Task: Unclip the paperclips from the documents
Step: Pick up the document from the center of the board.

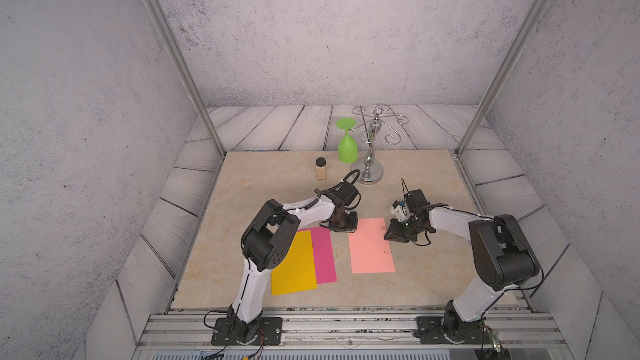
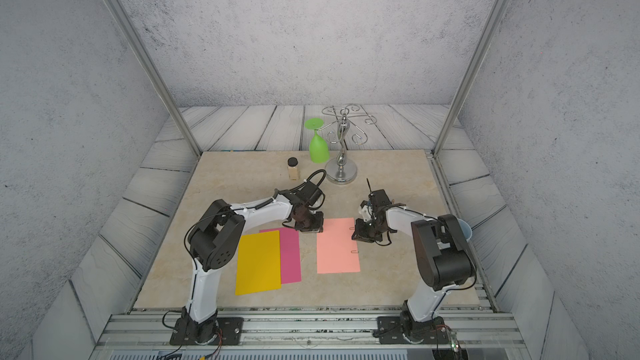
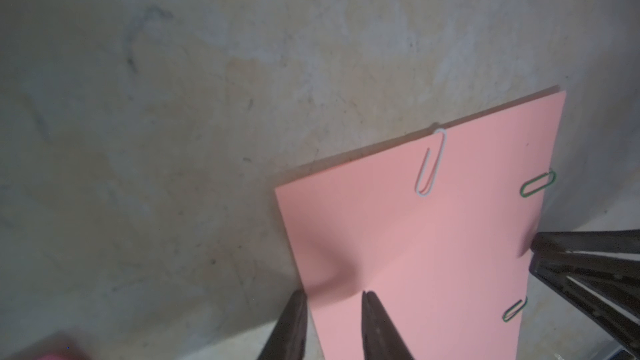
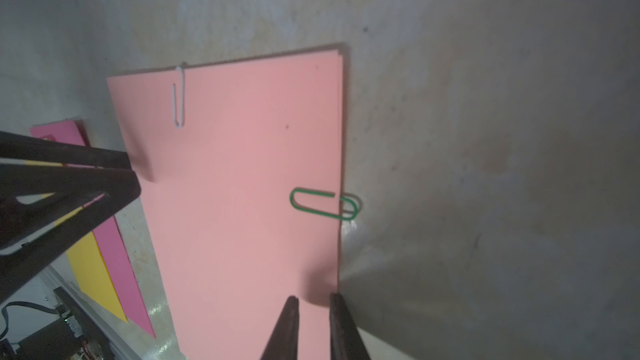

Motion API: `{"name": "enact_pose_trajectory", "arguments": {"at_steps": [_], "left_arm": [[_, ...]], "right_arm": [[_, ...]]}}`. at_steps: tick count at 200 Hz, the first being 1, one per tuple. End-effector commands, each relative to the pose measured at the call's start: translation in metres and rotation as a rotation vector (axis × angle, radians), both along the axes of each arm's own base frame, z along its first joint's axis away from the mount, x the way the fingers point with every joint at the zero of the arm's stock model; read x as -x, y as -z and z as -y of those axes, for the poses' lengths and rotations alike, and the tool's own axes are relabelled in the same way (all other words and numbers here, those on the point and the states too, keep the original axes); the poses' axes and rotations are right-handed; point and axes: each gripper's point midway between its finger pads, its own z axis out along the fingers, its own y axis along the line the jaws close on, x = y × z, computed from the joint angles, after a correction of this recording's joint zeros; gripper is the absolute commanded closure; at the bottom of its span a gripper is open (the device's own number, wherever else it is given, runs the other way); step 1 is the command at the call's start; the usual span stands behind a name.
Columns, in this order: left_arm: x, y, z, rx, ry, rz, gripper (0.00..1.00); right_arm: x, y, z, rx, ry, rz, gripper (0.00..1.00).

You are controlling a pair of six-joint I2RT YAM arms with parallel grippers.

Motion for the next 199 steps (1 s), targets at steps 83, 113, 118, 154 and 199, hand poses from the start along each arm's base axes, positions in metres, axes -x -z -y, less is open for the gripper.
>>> {"name": "enact_pose_trajectory", "arguments": {"at_steps": [83, 113, 118, 154, 199], "left_arm": [[0.012, 0.019, -0.006, -0.053, 0.012, -0.044, 0.69], [0.012, 0.019, -0.006, -0.054, 0.010, -0.043, 0.69], [0.012, 0.019, -0.006, -0.054, 0.012, -0.042, 0.69], [0.012, 0.020, -0.005, -0.051, 0.011, -0.045, 0.69], [0.013, 0.020, -0.007, -0.055, 0.011, -0.044, 0.69]], "right_arm": [[0.003, -0.005, 0.006, 0.041, -0.002, 0.003, 0.77], [0.003, -0.006, 0.008, 0.051, -0.002, 0.010, 0.78], [0.003, -0.005, 0.008, 0.054, -0.002, 0.009, 0.78], [0.008, 0.008, 0.010, 0.070, -0.010, -0.027, 0.80], [0.004, -0.003, 0.009, 0.063, -0.010, -0.005, 0.77]]}}
